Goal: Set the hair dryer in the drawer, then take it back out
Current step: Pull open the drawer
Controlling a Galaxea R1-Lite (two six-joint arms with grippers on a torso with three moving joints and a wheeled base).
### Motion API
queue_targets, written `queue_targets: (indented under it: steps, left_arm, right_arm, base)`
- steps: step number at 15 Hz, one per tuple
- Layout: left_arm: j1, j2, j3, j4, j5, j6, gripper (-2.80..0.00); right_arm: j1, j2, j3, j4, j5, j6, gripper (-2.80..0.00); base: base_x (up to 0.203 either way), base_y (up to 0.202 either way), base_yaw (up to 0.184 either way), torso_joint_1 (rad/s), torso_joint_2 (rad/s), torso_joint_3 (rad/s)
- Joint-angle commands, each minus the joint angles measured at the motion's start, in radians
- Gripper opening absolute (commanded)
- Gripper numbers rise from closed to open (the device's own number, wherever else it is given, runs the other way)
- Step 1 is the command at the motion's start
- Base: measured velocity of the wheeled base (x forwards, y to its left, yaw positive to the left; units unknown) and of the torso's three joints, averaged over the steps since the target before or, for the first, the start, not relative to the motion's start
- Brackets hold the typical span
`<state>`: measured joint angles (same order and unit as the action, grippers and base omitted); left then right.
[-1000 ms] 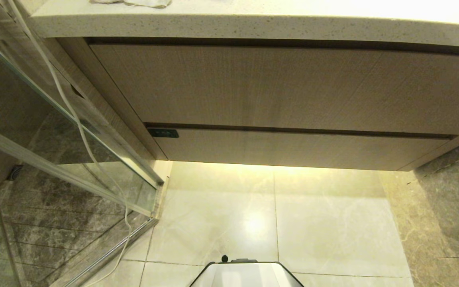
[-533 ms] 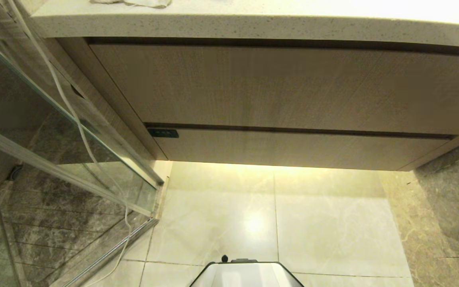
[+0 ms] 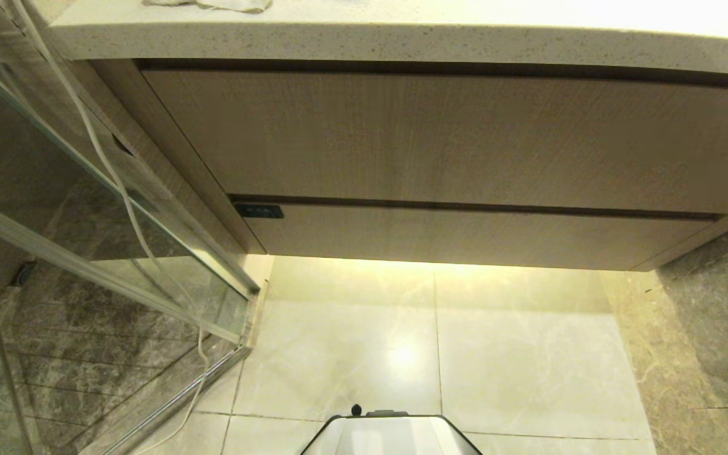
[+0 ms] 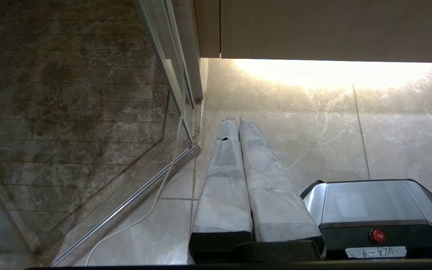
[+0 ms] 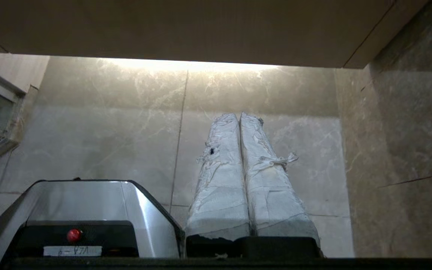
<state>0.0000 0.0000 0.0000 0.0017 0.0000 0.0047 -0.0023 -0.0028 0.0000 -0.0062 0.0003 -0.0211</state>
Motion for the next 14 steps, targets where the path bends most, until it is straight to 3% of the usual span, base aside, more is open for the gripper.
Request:
queue_targets:
  steps: [1, 9, 11, 14]
  left_arm:
    - [0.000, 0.000, 0.002, 0.000, 0.000, 0.000, -2.80]
    - [0.000, 0.000, 0.002, 0.000, 0.000, 0.000, -2.80]
    - [0.000, 0.000, 0.002, 0.000, 0.000, 0.000, -2.80]
    - [0.000, 0.000, 0.000, 0.000, 0.000, 0.000, -2.80]
  right_arm:
    - [-0.001, 0.001, 0.002, 0.000, 0.001, 0.004, -2.80]
    - [-0.001, 0.000, 0.001, 0.000, -0.005, 0.041, -2.80]
    - [-0.001, 0.000, 0.001, -0.005, -0.007, 0.087, -2.80]
    - [-0.001, 0.022, -0.167, 0.057, 0.019, 0.095, -2.80]
  base:
    - [0.000, 0.000, 0.000, 0.000, 0.00, 0.000]
    - [0.000, 0.000, 0.000, 0.000, 0.00, 0.000]
    - [0.000, 0.000, 0.000, 0.000, 0.00, 0.000]
    - [0.000, 0.000, 0.000, 0.000, 0.00, 0.000]
